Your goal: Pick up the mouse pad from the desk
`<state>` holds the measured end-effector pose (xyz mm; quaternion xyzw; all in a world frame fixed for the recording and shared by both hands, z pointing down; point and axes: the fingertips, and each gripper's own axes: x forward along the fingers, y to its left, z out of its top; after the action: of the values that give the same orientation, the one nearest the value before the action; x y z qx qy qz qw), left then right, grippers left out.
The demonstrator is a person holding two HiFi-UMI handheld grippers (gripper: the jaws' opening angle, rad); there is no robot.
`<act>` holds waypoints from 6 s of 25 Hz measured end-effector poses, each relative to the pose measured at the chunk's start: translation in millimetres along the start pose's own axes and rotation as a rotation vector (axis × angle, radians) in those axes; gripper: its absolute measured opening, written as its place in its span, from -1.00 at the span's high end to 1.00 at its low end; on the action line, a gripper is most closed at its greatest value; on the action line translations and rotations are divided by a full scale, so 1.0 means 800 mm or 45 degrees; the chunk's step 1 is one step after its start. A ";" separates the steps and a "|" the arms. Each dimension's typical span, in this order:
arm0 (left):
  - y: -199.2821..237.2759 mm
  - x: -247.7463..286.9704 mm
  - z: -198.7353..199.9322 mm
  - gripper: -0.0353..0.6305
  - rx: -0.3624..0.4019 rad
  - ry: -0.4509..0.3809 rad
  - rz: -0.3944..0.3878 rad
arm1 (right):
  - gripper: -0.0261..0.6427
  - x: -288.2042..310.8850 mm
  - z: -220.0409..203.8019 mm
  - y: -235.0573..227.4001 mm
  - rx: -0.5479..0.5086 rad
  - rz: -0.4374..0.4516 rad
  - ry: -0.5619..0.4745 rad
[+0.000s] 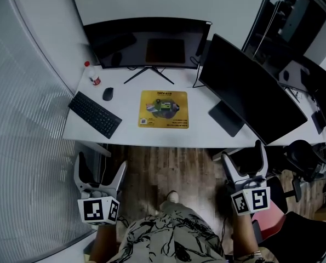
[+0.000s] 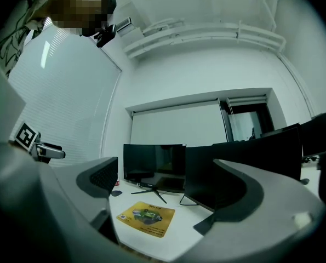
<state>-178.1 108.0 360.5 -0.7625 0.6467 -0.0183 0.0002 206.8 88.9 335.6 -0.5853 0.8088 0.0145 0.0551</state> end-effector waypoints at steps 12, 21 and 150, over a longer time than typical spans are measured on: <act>-0.025 0.043 -0.004 -0.82 -0.012 0.011 0.059 | -0.66 0.057 -0.015 -0.040 0.029 0.069 0.000; -0.015 0.069 -0.017 -0.82 -0.022 0.062 0.079 | -0.66 0.091 -0.030 -0.041 0.040 0.100 0.040; 0.027 0.604 -0.468 -0.14 -0.121 1.064 -0.126 | -0.06 0.515 -0.564 -0.090 0.125 -0.078 1.173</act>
<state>-131.3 -363.1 747.3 -0.7189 0.5539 -0.2961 -0.2979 115.5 -363.0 743.0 -0.5509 0.7311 -0.2871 -0.2821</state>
